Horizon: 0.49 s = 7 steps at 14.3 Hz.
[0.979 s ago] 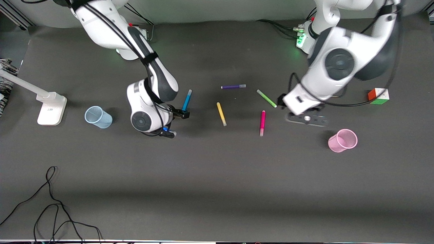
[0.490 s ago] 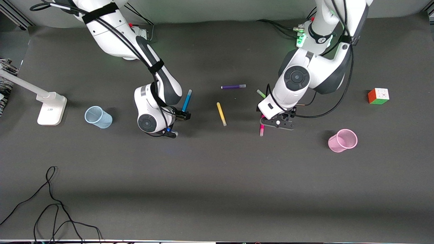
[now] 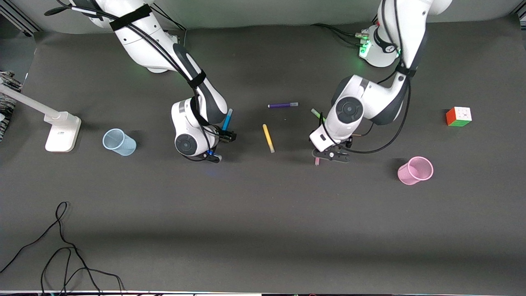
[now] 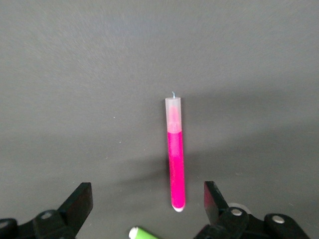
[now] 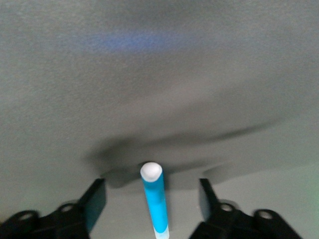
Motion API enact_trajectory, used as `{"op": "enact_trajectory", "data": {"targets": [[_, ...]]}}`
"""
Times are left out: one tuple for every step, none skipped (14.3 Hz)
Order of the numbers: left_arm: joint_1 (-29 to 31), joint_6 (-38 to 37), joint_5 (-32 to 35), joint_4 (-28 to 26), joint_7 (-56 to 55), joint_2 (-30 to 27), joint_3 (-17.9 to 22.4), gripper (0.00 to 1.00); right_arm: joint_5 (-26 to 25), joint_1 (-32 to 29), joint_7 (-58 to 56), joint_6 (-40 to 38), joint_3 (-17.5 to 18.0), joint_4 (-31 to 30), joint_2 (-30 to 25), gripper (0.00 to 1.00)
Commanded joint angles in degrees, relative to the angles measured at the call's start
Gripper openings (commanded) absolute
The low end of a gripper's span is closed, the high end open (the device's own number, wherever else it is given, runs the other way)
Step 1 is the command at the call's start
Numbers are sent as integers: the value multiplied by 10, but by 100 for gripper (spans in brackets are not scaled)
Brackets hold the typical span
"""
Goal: Place pink and blue markers in matching cups
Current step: 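Reach the right gripper to the blue marker while the left gripper reaches the pink marker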
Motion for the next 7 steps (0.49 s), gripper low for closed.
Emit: {"op": "enact_trajectory", "data": {"targets": [[-14,26,-4,2,-3,27,9,99,13,6,9,10,-4,-5,-3,45],[-13,29,-4,3,-3,36,9,99,13,6,6,10,-4,-5,-3,38],[-14,30,-4,3,-4,43,9,99,13,5,4,10,-4,-5,-3,29],[-15,30,-5,4,-6,45,9,99,13,5,4,11,-4,-6,-4,19],[-17,29,-5,4,-8,45,7,99,13,5,4,11,-4,-6,-6,11],[-17,27,-5,3,-9,45,2,99,13,5,4,10,-4,-6,-8,5],[-18,26,-5,3,-10,45,-1,99,13,4,4,10,-4,-9,-11,1]]}}
